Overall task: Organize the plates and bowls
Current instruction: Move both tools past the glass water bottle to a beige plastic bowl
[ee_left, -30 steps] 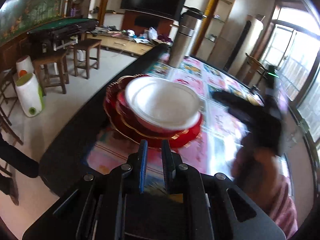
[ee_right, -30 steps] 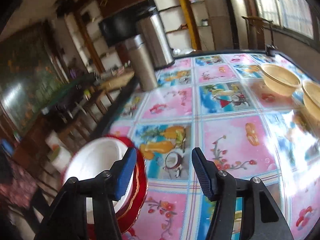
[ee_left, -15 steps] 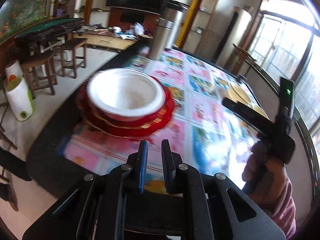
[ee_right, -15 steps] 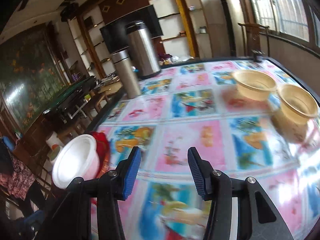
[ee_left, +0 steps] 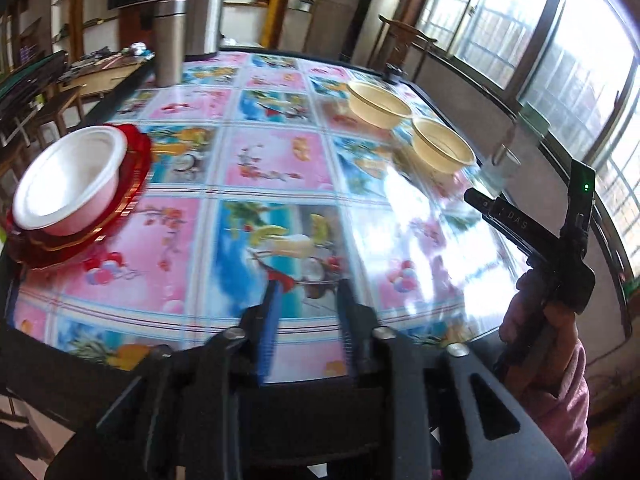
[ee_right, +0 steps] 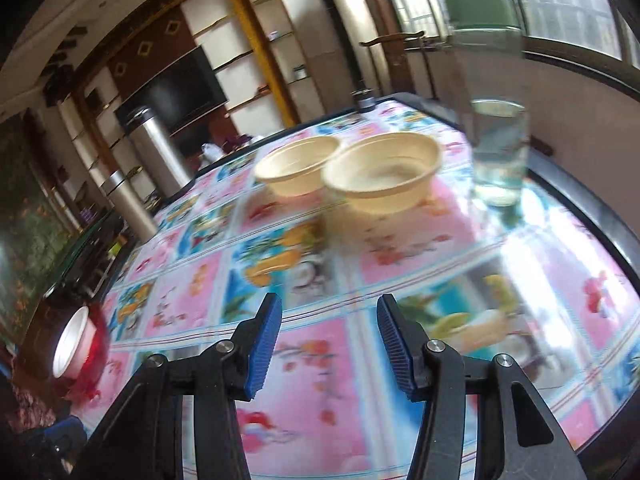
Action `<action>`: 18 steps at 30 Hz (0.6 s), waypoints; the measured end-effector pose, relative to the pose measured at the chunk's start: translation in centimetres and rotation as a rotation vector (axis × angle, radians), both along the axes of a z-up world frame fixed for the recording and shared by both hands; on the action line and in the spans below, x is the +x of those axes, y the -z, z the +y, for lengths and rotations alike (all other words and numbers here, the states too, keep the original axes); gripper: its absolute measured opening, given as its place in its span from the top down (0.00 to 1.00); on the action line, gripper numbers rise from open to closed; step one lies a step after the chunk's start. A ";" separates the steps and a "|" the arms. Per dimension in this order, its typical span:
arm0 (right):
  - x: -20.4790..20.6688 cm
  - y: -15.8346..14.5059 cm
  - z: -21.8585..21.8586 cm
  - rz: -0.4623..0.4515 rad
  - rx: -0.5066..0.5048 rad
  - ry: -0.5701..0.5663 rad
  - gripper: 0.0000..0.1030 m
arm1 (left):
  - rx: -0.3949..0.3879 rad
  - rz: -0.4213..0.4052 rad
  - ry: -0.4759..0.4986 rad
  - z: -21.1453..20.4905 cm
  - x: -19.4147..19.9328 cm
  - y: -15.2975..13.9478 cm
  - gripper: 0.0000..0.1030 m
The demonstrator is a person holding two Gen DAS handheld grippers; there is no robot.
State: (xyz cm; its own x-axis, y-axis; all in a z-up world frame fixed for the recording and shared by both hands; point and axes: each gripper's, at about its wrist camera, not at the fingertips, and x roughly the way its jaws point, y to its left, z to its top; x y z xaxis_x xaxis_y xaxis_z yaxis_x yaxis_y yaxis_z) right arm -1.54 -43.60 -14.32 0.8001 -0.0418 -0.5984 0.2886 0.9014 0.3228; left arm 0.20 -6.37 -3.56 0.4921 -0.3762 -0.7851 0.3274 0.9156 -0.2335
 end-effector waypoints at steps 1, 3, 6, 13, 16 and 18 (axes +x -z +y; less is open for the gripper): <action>-0.4 0.2 -0.8 -0.005 0.005 0.011 0.49 | -0.001 0.014 0.013 -0.8 0.1 0.3 0.52; -1.1 0.6 -2.5 -0.017 0.024 0.033 0.49 | 0.000 0.051 0.039 -2.3 0.3 0.9 0.50; -1.6 0.7 -4.9 -0.033 0.069 0.058 0.49 | -0.009 0.123 0.082 -4.4 0.7 1.9 0.50; -0.3 0.4 -9.7 -0.075 0.164 0.133 0.45 | -0.021 0.215 0.127 -8.3 2.4 2.4 0.50; 0.2 0.7 -11.1 -0.090 0.196 0.156 0.45 | -0.030 0.216 0.121 -9.4 3.9 1.7 0.47; 0.1 1.0 -11.7 -0.106 0.211 0.171 0.45 | -0.041 0.222 0.114 -10.1 4.9 1.4 0.47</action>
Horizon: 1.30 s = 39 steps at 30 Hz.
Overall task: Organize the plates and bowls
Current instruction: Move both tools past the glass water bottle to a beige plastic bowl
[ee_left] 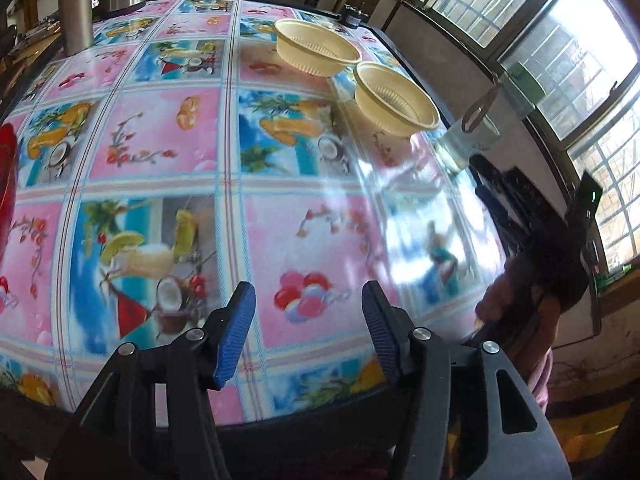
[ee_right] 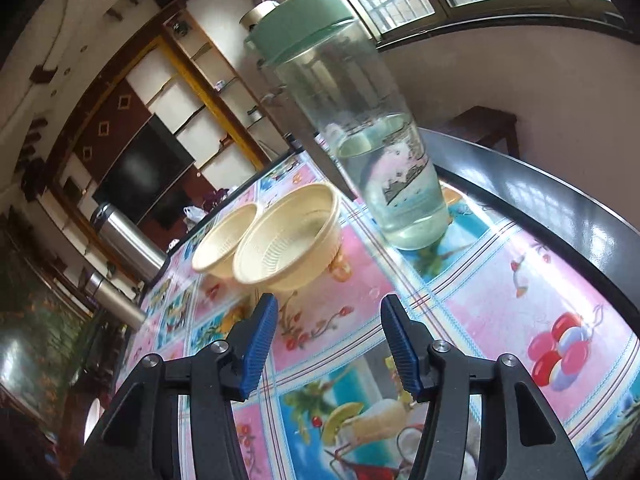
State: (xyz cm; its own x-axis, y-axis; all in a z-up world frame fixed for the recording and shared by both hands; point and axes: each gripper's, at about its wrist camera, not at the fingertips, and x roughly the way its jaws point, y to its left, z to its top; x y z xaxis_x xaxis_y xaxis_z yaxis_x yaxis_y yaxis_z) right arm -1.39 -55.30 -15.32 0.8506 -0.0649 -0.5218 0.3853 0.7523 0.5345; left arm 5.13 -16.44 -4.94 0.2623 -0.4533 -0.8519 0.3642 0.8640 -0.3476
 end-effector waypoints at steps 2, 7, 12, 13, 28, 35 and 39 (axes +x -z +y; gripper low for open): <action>-0.1 0.5 -0.5 -0.010 0.017 0.012 0.45 | -0.021 0.023 -0.001 -0.8 1.6 -0.3 0.47; 0.7 0.8 -1.6 -0.018 0.076 -0.003 0.45 | -0.084 0.088 -0.032 -3.7 7.1 -0.6 0.47; 2.5 0.2 -2.7 -0.066 0.198 -0.012 0.45 | -0.150 0.201 -0.089 -5.6 12.0 0.2 0.48; 3.0 0.1 -2.9 -0.073 0.211 0.000 0.45 | -0.163 0.222 -0.106 -6.0 12.9 0.4 0.48; 5.3 3.2 -4.7 -0.093 0.368 0.061 0.38 | -0.154 0.230 -0.142 -13.6 19.7 1.9 0.43; 6.6 3.4 -5.2 -0.094 0.379 0.060 0.37 | -0.140 0.220 -0.148 -15.4 20.9 2.7 0.43; 6.9 3.4 -4.9 -0.100 0.383 0.073 0.32 | -0.140 0.215 -0.145 -16.5 21.6 2.7 0.43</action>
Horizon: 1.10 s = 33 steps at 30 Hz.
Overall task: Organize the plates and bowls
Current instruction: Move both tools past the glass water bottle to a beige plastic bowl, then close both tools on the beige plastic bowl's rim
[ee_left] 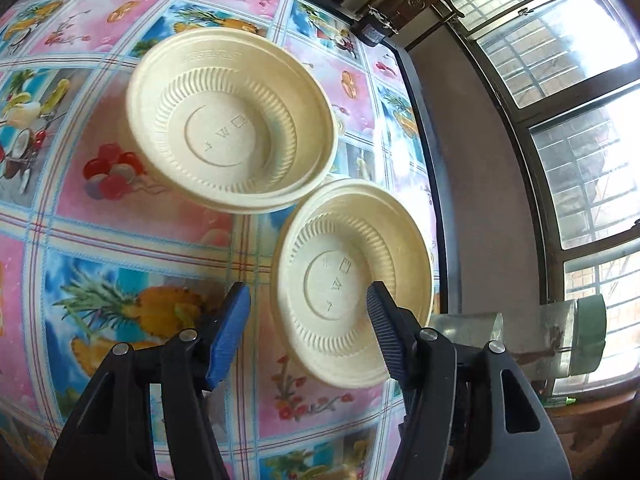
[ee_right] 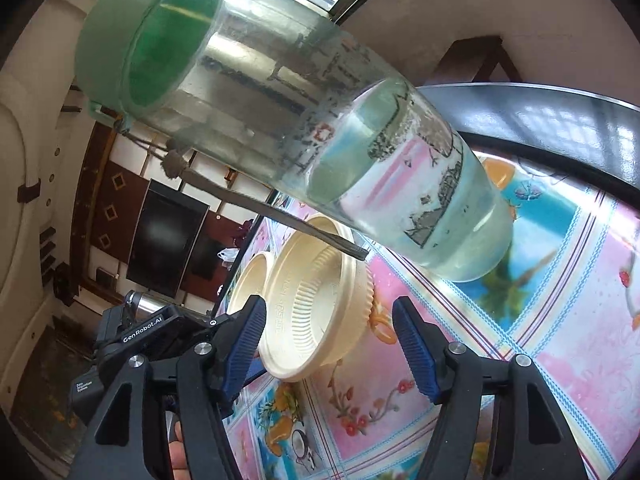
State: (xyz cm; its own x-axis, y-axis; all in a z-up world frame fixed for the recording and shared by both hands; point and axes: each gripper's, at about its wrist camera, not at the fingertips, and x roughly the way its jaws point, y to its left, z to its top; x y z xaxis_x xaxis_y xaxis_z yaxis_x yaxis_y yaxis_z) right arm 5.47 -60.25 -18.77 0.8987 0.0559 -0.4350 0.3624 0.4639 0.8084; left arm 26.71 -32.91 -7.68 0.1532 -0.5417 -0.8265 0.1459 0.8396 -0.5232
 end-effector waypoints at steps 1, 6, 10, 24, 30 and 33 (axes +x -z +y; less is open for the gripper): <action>0.1 0.1 0.1 0.006 0.008 0.009 0.32 | 0.003 -0.003 -0.002 -0.2 0.1 0.0 0.43; 0.9 1.3 -0.6 0.040 0.078 0.033 0.31 | 0.017 -0.039 0.016 -0.8 0.2 -0.4 0.43; 1.7 1.7 -0.7 0.057 0.092 0.052 0.30 | 0.042 -0.084 0.038 -1.2 0.3 -0.9 0.43; 3.5 2.6 -0.9 0.111 0.098 0.050 0.38 | 0.165 -0.128 0.048 -1.1 0.7 0.1 0.78; 3.7 3.6 -1.5 0.130 0.134 0.029 0.61 | 0.163 -0.142 0.030 -0.4 0.7 0.1 0.87; 3.6 3.6 -1.4 0.128 0.127 0.028 0.65 | 0.164 -0.146 0.036 -0.5 0.6 0.0 0.88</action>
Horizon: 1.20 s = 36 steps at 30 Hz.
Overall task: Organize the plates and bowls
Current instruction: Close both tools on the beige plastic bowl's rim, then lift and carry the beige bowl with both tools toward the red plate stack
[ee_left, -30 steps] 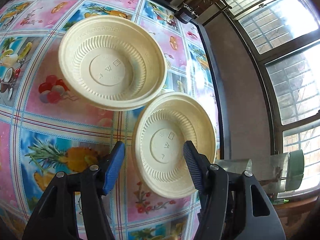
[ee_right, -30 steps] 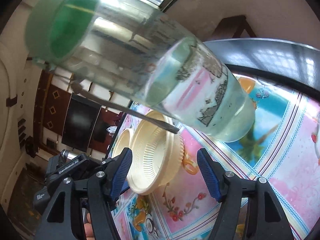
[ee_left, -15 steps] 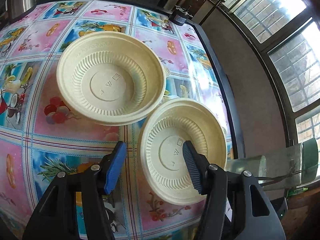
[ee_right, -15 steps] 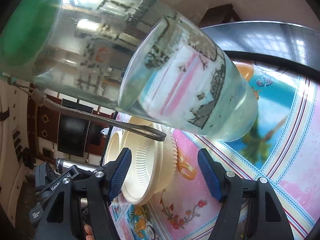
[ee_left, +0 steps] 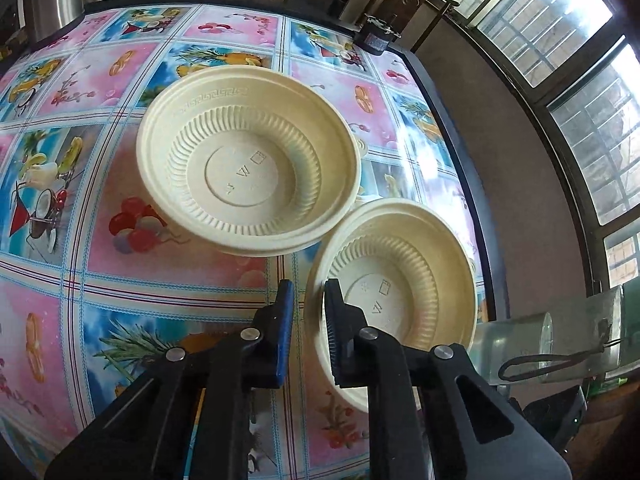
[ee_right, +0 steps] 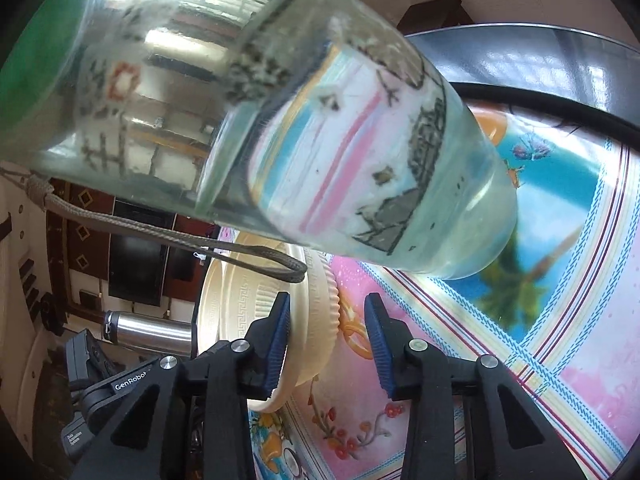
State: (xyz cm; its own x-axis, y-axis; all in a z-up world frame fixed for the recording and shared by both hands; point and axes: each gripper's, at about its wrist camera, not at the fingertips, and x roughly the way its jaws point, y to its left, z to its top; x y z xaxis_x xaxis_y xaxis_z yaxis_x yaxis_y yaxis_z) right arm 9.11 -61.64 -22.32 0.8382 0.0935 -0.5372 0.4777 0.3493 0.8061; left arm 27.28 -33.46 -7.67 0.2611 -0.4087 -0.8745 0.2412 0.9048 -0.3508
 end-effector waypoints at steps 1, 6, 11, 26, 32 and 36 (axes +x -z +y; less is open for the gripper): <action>0.0 -0.1 0.0 -0.005 -0.001 -0.002 0.67 | -0.002 0.000 0.004 0.0 -0.1 0.0 0.90; -0.2 -0.4 0.1 -0.019 0.001 -0.010 0.78 | -0.005 0.000 0.016 -0.2 -0.4 -0.2 0.92; -0.1 -0.8 0.6 -0.029 -0.001 -0.027 0.86 | -0.011 0.008 0.018 0.3 -1.0 -0.3 0.92; -0.9 -1.0 3.8 -0.042 -0.047 -0.092 0.89 | -0.076 0.052 -0.031 5.4 -4.2 0.0 0.92; -0.6 -1.4 6.4 -0.048 -0.088 -0.156 0.91 | -0.082 0.026 -0.064 8.5 -6.4 0.1 0.92; 0.0 -1.8 8.9 -0.045 -0.125 -0.210 0.91 | -0.085 0.000 -0.098 11.3 -8.1 0.0 0.92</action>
State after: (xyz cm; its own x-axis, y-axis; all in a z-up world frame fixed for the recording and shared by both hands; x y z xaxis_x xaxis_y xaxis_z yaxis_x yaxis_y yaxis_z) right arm 9.08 -52.71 -20.48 0.8306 0.2031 -0.5185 0.3491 0.5356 0.7690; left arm 19.13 -22.16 -7.72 0.3038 -0.4541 -0.8375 0.1532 0.8909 -0.4275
